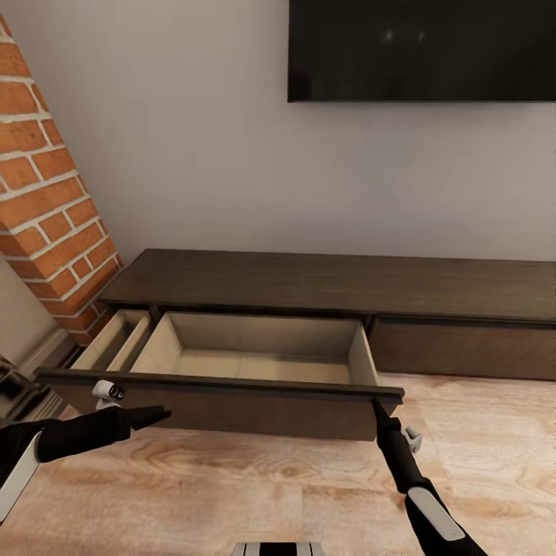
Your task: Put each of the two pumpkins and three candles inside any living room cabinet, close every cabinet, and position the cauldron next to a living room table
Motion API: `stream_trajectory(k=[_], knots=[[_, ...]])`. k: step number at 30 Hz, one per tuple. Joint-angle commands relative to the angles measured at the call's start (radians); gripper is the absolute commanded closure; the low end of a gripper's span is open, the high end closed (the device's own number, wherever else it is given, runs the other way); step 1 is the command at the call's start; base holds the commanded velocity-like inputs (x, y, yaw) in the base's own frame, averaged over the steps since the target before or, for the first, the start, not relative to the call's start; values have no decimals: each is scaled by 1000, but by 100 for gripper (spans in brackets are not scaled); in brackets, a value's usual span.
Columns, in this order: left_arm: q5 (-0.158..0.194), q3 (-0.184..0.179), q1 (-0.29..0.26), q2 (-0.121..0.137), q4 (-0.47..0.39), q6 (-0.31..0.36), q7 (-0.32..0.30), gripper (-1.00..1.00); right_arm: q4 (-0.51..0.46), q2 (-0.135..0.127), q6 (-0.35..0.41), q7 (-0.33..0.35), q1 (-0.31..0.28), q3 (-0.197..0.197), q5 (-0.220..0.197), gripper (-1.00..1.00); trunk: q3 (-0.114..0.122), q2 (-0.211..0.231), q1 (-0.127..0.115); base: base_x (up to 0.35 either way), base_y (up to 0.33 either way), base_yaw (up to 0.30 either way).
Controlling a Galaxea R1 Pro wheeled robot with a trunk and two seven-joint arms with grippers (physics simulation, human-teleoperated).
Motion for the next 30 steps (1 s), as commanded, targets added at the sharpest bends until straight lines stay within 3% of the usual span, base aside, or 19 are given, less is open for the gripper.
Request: stream_trajectory(k=[1,12,13,30], knots=[[3,1,0,1,-1,10,-1,-100,-2,-2,-9,39,34,-9,-23,100,-1,-1,-1,-44,0,0],[4,1,0,1,-1,10,-1,-100,-2,-2,-8,39,34,-9,-23,100,-1,-1,-1,-41,0,0],[4,1,0,1,-1,10,-2,-100,-2,-2,-7,39,34,-9,-22,-100,-1,-1,-1,-2,0,0],[1,1,1,1,-1,11,-1,-100,-2,-2,-4,30,34,-7,-20,-100,-1,-1,-1,-52,0,0]])
